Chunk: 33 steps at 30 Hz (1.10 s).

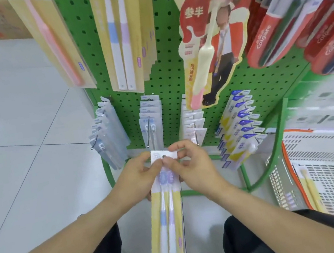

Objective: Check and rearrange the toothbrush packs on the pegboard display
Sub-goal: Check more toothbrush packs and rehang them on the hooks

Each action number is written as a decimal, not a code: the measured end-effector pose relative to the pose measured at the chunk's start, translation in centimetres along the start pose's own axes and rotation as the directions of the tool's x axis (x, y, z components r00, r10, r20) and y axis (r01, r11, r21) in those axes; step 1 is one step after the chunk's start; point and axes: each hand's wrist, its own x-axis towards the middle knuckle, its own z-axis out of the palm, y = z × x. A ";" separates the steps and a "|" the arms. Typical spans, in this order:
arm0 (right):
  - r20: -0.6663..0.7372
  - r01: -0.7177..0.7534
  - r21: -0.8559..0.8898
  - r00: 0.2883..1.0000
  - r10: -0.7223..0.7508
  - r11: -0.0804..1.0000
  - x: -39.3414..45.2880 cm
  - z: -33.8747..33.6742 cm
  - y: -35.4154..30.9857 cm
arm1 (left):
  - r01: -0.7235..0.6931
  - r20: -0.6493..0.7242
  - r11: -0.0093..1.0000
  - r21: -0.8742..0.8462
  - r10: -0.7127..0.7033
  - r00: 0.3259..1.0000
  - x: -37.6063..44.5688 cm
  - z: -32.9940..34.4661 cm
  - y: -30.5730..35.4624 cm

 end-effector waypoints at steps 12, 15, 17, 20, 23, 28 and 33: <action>0.120 -0.177 0.121 0.979 0.162 0.977 -0.8 -0.7 -0.8 | -0.116 -0.054 0.980 0.159 0.126 0.991 0.5 -0.4 0.0; 0.109 -0.136 0.076 0.986 0.127 0.988 -0.5 -0.9 -0.7 | -0.090 -0.005 0.988 0.122 0.091 0.996 0.5 -0.5 0.3; 0.086 -0.114 0.062 0.990 0.109 0.992 -0.3 -1.1 -0.7 | -0.034 0.049 0.997 0.068 0.031 0.998 0.5 -0.6 0.7; 0.049 -0.052 -0.005 0.997 0.052 0.999 -0.1 -1.3 -0.7 | -0.002 0.071 1.000 0.005 0.002 0.997 0.5 -0.8 1.0; -0.011 0.202 -0.415 0.974 -0.227 0.887 0.0 -1.7 -0.5 | -0.008 0.053 1.000 0.014 0.007 0.999 0.4 -1.1 1.1; 0.216 0.476 -0.458 0.879 -0.426 0.751 -0.6 -1.7 -1.1 | -0.011 -0.016 0.999 0.045 0.012 1.000 0.6 -1.8 1.2; 0.406 0.475 -0.444 0.862 -0.302 0.760 -1.0 -1.3 -0.4 | 0.049 -0.038 0.998 -0.049 -0.051 0.998 0.6 -1.9 1.5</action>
